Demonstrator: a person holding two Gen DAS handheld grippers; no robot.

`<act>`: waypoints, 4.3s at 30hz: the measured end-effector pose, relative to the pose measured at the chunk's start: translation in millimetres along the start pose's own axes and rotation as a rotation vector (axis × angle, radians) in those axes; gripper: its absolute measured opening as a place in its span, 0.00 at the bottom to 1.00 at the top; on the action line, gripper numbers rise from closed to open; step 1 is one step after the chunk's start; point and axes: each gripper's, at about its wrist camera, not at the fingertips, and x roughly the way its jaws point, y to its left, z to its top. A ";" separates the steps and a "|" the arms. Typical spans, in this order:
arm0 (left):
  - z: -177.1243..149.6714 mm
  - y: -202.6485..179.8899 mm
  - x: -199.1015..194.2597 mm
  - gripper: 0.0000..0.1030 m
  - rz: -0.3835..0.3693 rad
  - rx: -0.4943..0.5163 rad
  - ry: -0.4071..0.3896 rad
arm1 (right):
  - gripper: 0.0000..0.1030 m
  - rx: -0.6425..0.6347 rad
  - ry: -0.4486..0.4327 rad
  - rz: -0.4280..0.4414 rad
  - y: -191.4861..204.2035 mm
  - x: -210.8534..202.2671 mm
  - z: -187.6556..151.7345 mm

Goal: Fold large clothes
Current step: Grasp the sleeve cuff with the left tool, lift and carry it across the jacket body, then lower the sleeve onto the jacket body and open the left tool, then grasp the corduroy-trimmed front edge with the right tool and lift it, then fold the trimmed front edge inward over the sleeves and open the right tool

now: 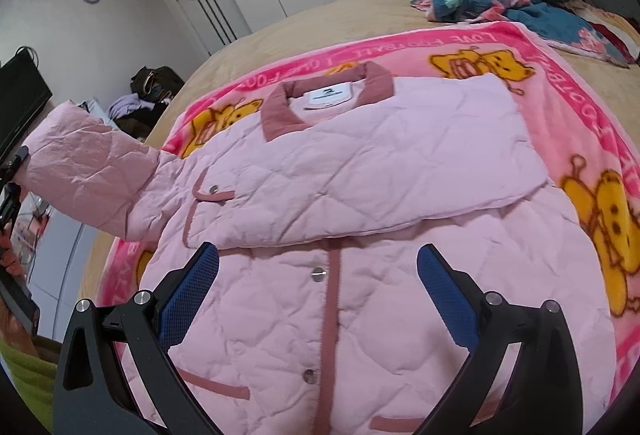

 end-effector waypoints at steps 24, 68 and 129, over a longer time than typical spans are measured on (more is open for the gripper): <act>-111.5 -134.8 73.0 0.13 -0.249 0.410 0.218 | 0.96 0.128 -0.045 -0.051 -71.6 -30.6 2.2; -176.0 -144.4 114.0 0.91 -0.230 0.565 0.607 | 0.96 0.269 -0.058 -0.104 -130.3 -49.8 -4.3; -121.5 -10.6 172.5 0.90 0.104 0.255 0.471 | 0.20 -0.243 -0.029 -0.136 -38.4 68.4 78.7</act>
